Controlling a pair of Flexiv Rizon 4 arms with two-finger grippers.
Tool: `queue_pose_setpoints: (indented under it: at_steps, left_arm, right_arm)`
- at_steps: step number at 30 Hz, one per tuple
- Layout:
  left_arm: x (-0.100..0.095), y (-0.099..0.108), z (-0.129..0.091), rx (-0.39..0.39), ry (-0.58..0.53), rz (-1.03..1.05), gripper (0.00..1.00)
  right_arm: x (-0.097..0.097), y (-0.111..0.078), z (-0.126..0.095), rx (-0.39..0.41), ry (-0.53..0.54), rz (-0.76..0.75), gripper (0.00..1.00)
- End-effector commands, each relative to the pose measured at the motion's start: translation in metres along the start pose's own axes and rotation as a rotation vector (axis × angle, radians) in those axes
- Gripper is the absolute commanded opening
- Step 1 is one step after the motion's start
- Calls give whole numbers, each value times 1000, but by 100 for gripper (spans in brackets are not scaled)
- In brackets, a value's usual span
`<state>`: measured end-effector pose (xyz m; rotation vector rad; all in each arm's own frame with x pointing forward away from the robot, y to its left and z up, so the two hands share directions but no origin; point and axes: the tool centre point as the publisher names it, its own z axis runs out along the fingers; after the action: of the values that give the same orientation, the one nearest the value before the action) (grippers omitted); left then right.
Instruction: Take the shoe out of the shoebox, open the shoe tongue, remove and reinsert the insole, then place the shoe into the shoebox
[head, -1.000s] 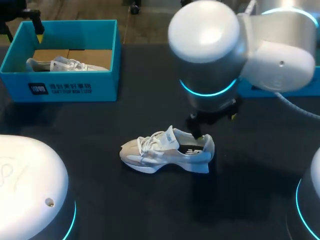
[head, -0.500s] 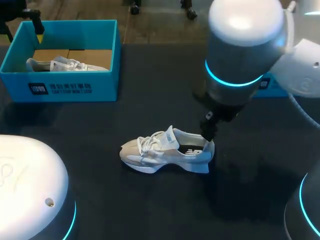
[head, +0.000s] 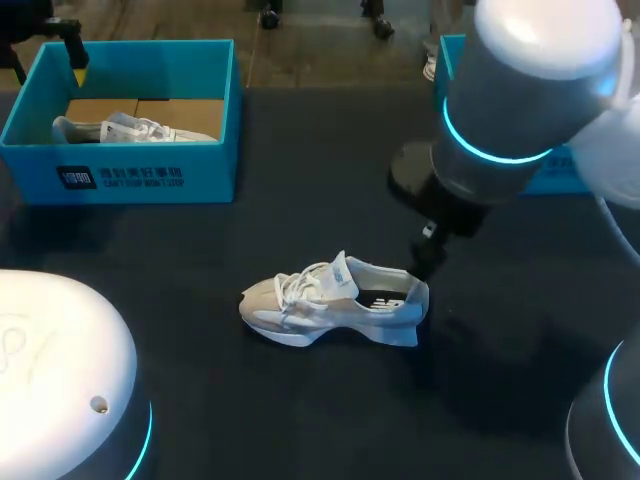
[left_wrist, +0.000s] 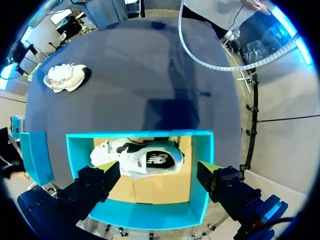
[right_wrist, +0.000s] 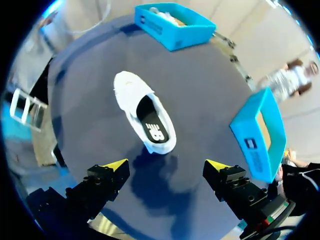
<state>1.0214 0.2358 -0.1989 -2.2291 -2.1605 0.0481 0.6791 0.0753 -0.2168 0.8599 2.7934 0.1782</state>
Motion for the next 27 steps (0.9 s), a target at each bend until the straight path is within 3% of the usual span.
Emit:
queue_pose_setpoints:
  at_steps: [1,7,9,10,27]
  left_arm:
    - [0,-1,0,-4,1,1,100]
    - [0,-1,0,-4,1,1,100]
    - [0,-1,0,-4,1,1,100]
    - [0,-1,0,-4,1,1,100]
    - [0,-1,0,-4,1,1,100]
  right_arm:
    - [-6,-12,12,-145,85,-103,100]
    - [-9,-15,25,-256,118,-125,100]
    - [-11,-17,33,-363,141,-124,100]
    - [-11,-17,34,-378,151,-118,100]
    - [-12,-19,38,-395,171,-124,100]
